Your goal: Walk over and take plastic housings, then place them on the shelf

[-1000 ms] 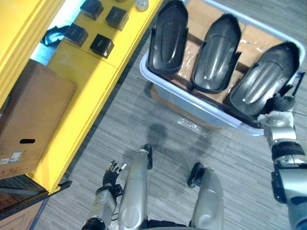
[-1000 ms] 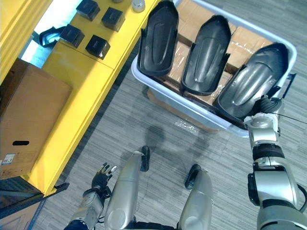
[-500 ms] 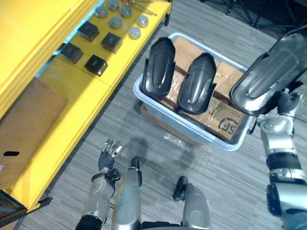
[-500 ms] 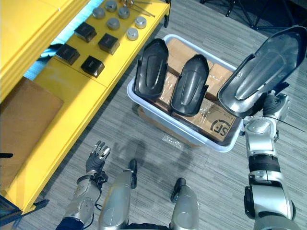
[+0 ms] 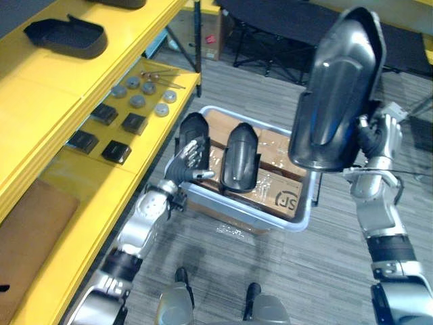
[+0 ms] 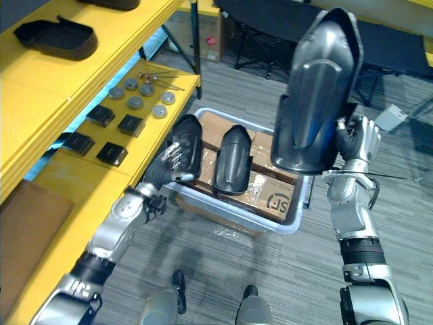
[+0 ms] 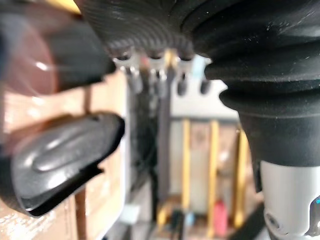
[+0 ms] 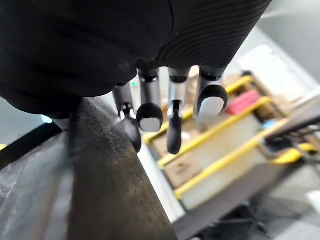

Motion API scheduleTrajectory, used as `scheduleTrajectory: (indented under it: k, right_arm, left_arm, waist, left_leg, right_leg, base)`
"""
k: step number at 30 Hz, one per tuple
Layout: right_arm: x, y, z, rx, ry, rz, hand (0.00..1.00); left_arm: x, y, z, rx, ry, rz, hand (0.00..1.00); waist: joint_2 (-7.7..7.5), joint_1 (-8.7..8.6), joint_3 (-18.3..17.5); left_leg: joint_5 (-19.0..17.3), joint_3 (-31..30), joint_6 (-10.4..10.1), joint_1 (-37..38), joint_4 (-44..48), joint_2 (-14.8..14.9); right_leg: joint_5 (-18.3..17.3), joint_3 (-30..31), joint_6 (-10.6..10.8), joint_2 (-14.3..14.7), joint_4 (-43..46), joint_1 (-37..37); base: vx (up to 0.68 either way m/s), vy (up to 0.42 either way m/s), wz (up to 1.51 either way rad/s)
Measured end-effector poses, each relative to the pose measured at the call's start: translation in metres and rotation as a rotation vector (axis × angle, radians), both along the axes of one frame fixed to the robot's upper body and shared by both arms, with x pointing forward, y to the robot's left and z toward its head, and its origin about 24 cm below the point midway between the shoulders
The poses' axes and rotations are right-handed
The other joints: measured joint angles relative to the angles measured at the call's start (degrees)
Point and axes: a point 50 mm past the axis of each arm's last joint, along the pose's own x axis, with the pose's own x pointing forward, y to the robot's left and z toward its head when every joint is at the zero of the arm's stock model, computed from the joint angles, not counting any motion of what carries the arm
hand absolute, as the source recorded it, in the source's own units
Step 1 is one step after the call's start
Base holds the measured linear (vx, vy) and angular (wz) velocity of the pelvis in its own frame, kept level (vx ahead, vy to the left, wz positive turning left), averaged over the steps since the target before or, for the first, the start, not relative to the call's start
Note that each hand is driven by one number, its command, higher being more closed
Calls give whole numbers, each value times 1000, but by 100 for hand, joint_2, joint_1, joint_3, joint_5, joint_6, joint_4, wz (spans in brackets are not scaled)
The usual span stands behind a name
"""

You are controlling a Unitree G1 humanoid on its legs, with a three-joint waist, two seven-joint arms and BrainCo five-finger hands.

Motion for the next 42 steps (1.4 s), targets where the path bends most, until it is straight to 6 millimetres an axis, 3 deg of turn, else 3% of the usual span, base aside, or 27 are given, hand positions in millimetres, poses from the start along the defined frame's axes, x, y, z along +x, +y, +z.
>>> scheduleTrajectory:
  k: [1,5,12,21,26,31,36,37,42]
  right_arm:
    - [1,5,3,-42,-6,36,100]
    - [2,17,5,-123,-14,129,100]
    - [2,42,8,-171,-44,271,100]
    - [1,73,-25,-159,92,390,100]
    - [2,79,-44,-172,169,406,100]
    - [3,87,-67,-173,262,414,100]
    - [4,86,-75,-173,289,395,100]
    - [4,86,-77,-174,293,394,100]
    - [3,86,-90,-170,324,378,100]
  left_arm:
    - [5,-3,5,11,-7,-5,0]
    - [9,-17,10,42,13,-60,0]
    - [4,-31,-4,-67,177,-146,0]
    - [-7,-47,-25,-59,313,-226,0]
    - [-11,-55,-29,-118,361,-257,0]
    - [-20,-79,-26,-220,370,-341,0]
    - [-26,-90,-29,-228,375,-380,0]
    - [-27,-92,-30,-226,378,-386,100]
    - [-37,-101,-46,-198,413,-377,100]
  waist:
    - [0,-71,0]
    - [10,-82,-6]
    - [148,-82,-135]
    - [222,-53,-291]
    - [241,-49,-302]
    - [300,-45,-397]
    - [361,-11,-453]
    - [360,-13,-457]
    - [337,-1,-605]
  left_leg:
    - [4,4,-3,-2,-41,2]
    - [9,32,-13,1,-40,45]
    - [15,63,-17,0,-30,34]
    - [14,139,-17,-6,-60,13]
    - [15,137,-17,-29,-83,1]
    - [32,7,-4,-158,-81,-46]
    - [37,-6,1,-100,-87,-53]
    - [38,-9,1,-91,-87,-53]
    - [212,-41,-1,-28,-355,-87]
  right_leg:
    - [46,9,-1,14,-61,-3]
    - [65,101,-6,66,-109,-4]
    - [67,119,-9,69,-115,-14]
    - [120,153,-19,74,-256,-10]
    - [133,151,-19,78,-306,-18]
    - [140,116,-12,68,-313,-90]
    - [143,118,-16,67,-313,-20]
    - [144,118,-16,67,-313,-7]
    - [210,120,-71,77,-427,7]
  base:
    - [-81,30,-11]
    - [-57,8,-7]
    - [0,0,0]
    - [7,3,-2]
    - [0,0,0]
    - [14,0,8]
    - [15,-1,4]
    - [0,0,0]
    - [-32,-7,2]
